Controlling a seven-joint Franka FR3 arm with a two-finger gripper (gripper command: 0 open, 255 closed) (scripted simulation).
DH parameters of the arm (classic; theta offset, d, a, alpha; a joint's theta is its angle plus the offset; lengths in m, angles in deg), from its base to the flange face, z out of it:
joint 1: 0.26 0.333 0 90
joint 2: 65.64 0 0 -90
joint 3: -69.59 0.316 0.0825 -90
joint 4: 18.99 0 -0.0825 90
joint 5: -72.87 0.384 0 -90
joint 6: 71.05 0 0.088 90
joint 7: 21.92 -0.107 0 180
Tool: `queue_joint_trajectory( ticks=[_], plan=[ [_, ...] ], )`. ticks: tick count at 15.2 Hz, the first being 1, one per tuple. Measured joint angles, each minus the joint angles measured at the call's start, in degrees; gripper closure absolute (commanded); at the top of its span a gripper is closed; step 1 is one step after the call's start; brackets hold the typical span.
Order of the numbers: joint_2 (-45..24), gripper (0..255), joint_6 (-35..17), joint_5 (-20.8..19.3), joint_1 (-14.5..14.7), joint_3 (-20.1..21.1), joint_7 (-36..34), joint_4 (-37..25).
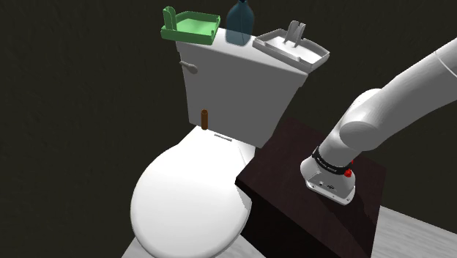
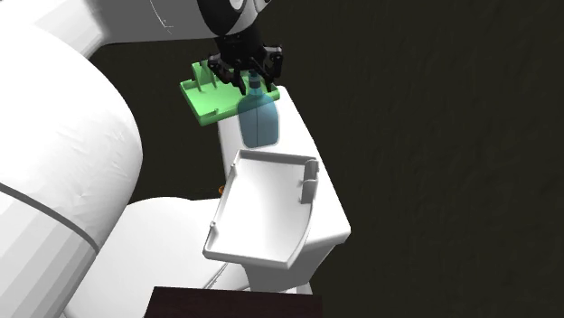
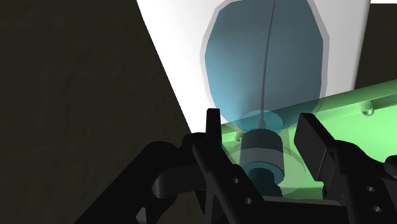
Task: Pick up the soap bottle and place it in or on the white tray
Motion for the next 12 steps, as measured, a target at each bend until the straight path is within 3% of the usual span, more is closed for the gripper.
queue_joint_trajectory(
  ticks=[12],
  plan=[
    [-2.2,255,6.9,0.2,0.1,0.2,0.6,-9.1]
  ],
)
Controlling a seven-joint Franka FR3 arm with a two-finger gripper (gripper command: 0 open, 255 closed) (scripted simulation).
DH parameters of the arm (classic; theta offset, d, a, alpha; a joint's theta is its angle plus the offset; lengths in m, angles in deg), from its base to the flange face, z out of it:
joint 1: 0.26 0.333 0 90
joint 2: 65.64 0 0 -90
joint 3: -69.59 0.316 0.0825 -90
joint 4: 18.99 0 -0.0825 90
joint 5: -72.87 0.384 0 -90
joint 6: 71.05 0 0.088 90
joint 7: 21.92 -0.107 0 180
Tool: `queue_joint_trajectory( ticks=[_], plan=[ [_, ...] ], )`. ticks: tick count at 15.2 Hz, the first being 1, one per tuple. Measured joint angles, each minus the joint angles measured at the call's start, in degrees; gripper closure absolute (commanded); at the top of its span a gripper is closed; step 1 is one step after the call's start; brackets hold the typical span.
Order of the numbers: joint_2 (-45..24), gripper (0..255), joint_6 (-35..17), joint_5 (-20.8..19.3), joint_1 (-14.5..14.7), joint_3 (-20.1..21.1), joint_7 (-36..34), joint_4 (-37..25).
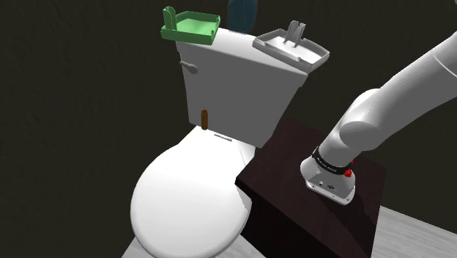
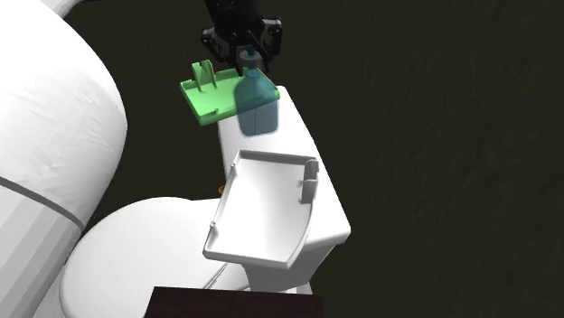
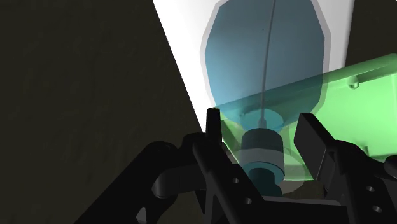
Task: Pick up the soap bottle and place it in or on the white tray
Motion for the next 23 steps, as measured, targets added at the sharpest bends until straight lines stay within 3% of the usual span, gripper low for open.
queue_joint_trajectory(
  ticks=[16,23],
  plan=[
    [-7.7,255,14.0,0.2,0.0,0.1,1.5,-21.8],
    [-13.3,255,21.6,0.2,0.0,0.2,2.1,-35.0]
  ],
)
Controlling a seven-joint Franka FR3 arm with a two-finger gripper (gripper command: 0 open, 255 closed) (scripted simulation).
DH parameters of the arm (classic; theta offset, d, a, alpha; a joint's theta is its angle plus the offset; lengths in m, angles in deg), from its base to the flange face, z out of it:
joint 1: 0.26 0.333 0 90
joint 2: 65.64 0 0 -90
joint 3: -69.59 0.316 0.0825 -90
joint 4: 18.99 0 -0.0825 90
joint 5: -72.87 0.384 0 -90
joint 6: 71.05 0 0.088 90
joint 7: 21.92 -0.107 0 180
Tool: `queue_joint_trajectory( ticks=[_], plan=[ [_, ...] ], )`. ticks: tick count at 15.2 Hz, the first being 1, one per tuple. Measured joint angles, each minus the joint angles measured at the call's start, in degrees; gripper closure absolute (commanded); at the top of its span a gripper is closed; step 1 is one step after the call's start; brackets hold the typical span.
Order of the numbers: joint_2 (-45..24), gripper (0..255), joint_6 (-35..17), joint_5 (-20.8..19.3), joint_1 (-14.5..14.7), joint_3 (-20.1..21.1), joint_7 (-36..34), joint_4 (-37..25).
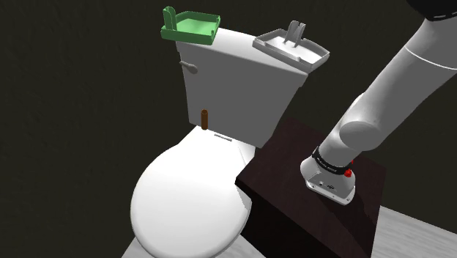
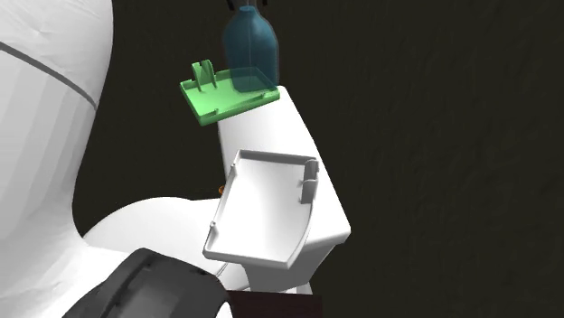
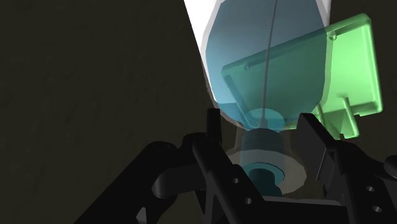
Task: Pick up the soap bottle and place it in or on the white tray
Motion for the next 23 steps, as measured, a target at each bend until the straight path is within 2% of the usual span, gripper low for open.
queue_joint_trajectory(
  ticks=[4,8,17,23],
  plan=[
    [4.9,255,2.0,0.2,-0.6,-0.7,1.5,2.8],
    [12.8,255,2.5,0.2,-1.1,-1.6,2.9,10.0],
    [24.7,255,11.0,-0.7,-2.2,-4.0,7.4,13.1],
    [30.0,255,7.6,-1.0,-2.3,-4.2,7.4,21.7]
  ],
)
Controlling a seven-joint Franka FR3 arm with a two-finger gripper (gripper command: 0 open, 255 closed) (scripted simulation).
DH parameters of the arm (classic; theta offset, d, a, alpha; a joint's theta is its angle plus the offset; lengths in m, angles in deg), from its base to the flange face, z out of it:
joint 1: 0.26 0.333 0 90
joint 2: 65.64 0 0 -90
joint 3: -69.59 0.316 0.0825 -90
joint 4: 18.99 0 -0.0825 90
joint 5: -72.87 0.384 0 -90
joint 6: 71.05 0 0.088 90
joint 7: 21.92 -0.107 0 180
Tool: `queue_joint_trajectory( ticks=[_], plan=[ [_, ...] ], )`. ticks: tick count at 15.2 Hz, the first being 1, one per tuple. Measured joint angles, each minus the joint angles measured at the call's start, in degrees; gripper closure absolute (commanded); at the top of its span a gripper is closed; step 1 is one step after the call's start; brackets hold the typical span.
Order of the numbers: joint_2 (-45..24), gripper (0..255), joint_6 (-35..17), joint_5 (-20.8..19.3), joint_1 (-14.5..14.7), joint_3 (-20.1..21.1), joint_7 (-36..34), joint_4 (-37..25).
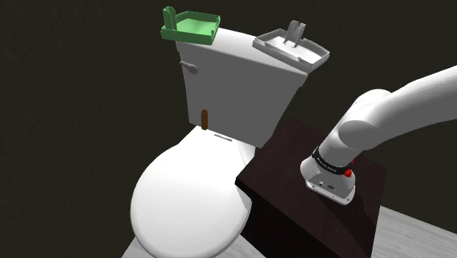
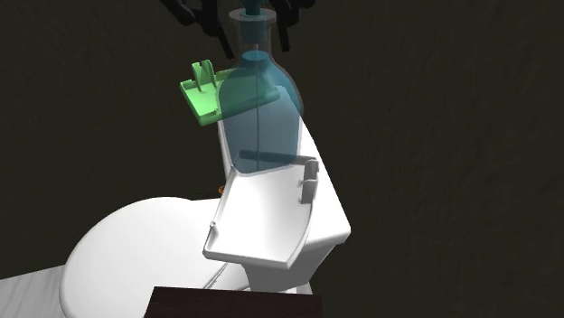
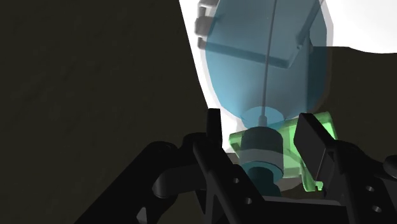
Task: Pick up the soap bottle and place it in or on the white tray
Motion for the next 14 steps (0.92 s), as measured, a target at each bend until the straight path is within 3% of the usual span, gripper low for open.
queue_joint_trajectory(
  ticks=[14],
  plan=[
    [9.7,255,-10.4,-0.5,-0.2,-0.1,-1.2,20.1]
  ],
)
